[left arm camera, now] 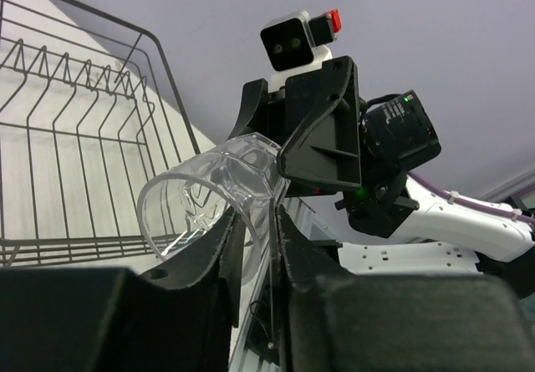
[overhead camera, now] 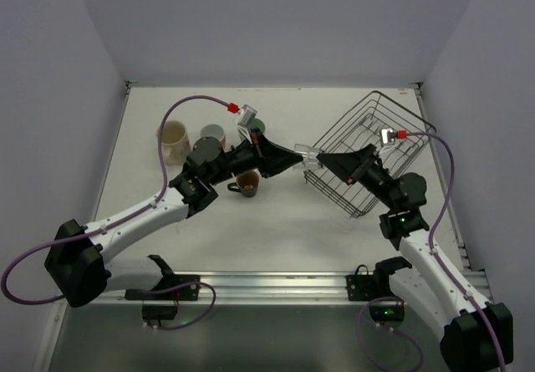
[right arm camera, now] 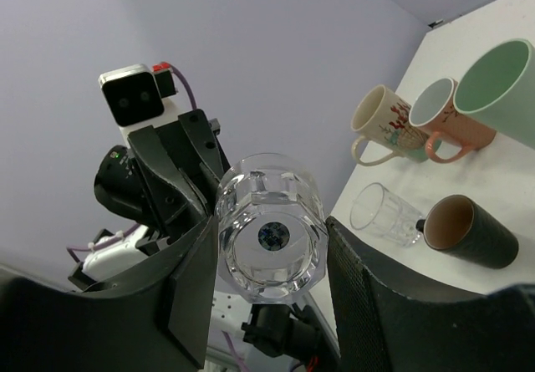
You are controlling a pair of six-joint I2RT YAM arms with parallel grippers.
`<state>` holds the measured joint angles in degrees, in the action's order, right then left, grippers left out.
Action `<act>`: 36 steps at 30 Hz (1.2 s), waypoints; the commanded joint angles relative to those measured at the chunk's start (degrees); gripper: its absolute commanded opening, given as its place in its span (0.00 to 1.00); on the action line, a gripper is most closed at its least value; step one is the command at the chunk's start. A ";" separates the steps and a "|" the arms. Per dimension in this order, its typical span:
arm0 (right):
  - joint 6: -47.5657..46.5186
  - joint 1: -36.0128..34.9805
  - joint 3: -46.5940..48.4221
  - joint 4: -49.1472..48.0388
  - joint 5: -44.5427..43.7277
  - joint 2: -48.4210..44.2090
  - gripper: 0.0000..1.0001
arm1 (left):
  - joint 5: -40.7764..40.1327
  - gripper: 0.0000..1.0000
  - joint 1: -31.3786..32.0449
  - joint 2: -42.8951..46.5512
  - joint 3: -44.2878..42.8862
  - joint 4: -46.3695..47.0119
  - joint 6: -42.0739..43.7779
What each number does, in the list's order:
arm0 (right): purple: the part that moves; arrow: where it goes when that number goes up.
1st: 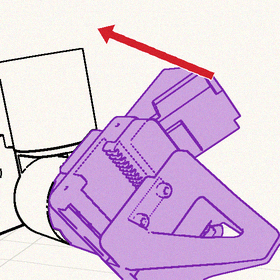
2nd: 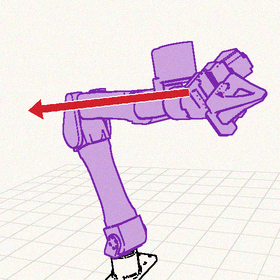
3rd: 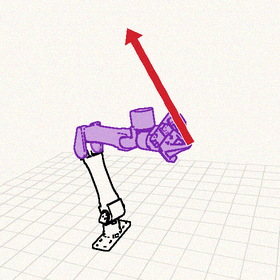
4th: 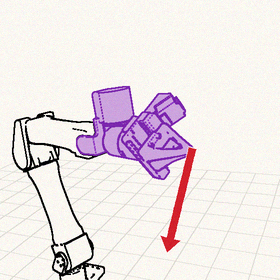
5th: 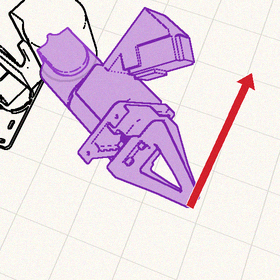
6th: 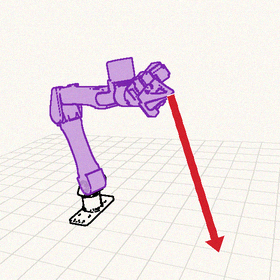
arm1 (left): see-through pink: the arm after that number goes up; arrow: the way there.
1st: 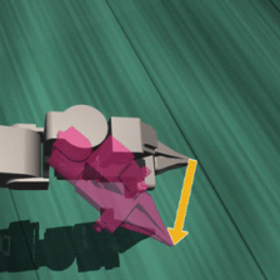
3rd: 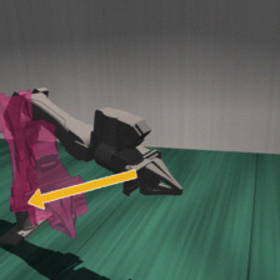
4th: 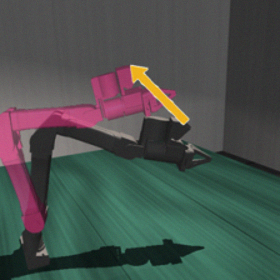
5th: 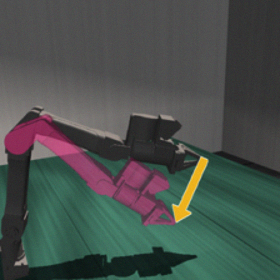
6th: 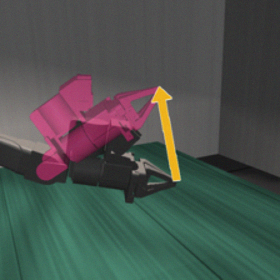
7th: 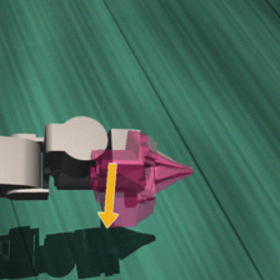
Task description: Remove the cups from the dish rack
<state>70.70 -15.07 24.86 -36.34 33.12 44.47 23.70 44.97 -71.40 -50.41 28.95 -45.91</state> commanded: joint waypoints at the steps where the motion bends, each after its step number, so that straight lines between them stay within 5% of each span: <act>1: 0.23 -2.50 -0.69 -3.65 1.86 3.33 0.36 | 2.23 0.18 0.73 0.11 -1.62 4.36 -0.15; 4: -0.03 -3.56 -0.69 -4.27 1.24 4.66 0.37 | 0.30 0.01 0.73 1.34 -1.62 2.08 1.69; 7: -0.29 -3.91 -0.61 -5.50 1.33 6.15 0.41 | -2.86 0.00 0.73 3.19 -2.58 -3.97 5.28; 12: -4.86 -4.00 1.41 -1.29 0.19 6.25 0.84 | -13.48 0.00 0.73 8.80 -6.01 -25.45 14.25; 15: -8.20 -3.91 3.00 2.32 -1.04 5.46 0.95 | -21.66 0.00 0.64 11.98 -8.29 -38.59 18.31; 25: -16.99 -3.83 7.31 11.90 -5.17 5.36 0.98 | -50.14 0.00 0.12 13.13 -16.83 -79.55 16.21; 33: -17.96 -3.91 5.99 12.78 -3.86 4.75 0.98 | -45.69 0.00 -14.81 10.40 -11.20 -75.89 19.98; 36: -18.05 -3.83 5.46 13.13 -3.77 3.52 0.98 | -45.68 0.00 -15.79 8.74 -12.43 -75.09 20.59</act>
<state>54.41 -18.85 29.98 -23.14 29.54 49.80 -21.50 30.06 -62.30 -61.89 -47.07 -27.38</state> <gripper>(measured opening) 0.983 0.058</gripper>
